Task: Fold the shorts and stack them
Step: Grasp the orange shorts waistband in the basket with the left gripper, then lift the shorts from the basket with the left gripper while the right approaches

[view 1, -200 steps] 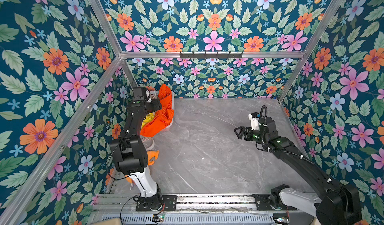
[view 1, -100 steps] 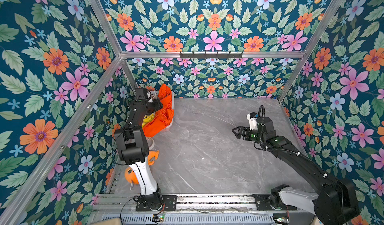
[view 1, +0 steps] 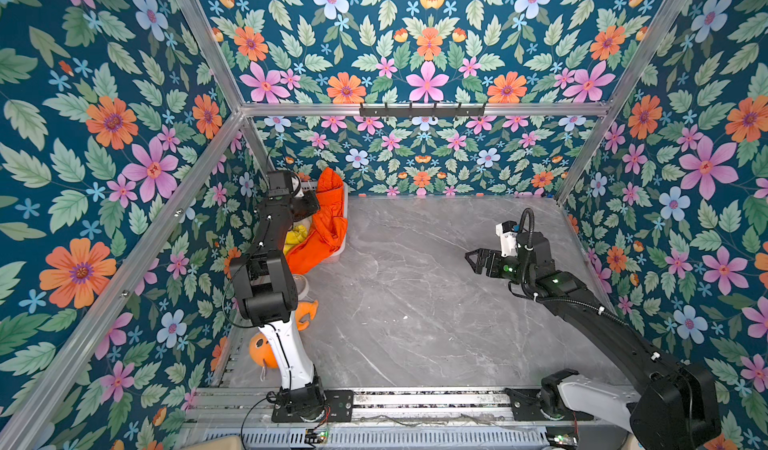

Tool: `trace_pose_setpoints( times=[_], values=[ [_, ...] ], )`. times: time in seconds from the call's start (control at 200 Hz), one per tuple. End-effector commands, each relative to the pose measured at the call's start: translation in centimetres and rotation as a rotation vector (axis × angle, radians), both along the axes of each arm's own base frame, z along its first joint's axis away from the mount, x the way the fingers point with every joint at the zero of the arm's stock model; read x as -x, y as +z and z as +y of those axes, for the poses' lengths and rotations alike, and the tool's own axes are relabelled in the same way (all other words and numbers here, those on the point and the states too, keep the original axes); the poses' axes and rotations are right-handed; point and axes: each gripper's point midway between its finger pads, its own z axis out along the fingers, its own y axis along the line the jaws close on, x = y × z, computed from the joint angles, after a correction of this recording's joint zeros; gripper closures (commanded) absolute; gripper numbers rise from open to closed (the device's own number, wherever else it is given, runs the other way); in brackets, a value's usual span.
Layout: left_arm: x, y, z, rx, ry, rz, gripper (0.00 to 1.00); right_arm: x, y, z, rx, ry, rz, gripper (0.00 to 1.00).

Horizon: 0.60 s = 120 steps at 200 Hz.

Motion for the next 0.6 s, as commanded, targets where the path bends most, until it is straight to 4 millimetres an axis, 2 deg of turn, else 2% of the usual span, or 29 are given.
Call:
trace_pose_setpoints(
  times=[0.0, 0.075, 0.18, 0.295, 0.36, 0.47, 0.53, 0.595],
  values=[
    [-0.1, 7.1, -1.6, -0.029, -0.085, -0.194, 1.0, 0.0, 1.0, -0.2, -0.005, -0.015, -0.019, 0.01],
    [0.9, 11.8, -3.5, -0.01, -0.153, -0.304, 1.0, -0.2, 2.1, -0.2, -0.014, -0.017, -0.043, 0.01],
    [3.5, 18.7, -6.9, -0.004, -0.276, -0.467, 1.0, -0.4, 3.9, -0.1, -0.028, -0.016, -0.081, 0.01],
    [6.8, 24.4, -11.4, -0.084, -0.422, -0.579, 1.0, -0.5, 6.5, 0.3, -0.036, 0.009, -0.109, 0.01],
    [8.8, 27.0, -14.5, -0.113, -0.511, -0.633, 1.0, -0.6, 8.3, 0.5, -0.038, 0.023, -0.129, 0.01],
    [13.3, 31.1, -19.9, -0.11, -0.676, -0.761, 1.0, -0.6, 11.3, 0.5, -0.037, 0.032, -0.173, 0.01],
    [15.8, 32.6, -22.7, -0.086, -0.755, -0.824, 1.0, -0.5, 12.8, 0.4, -0.032, 0.03, -0.197, 0.01],
    [17.8, 33.8, -24.6, -0.062, -0.811, -0.865, 1.0, -0.4, 14.3, 0.1, -0.027, 0.024, -0.218, 0.01]
  ],
)
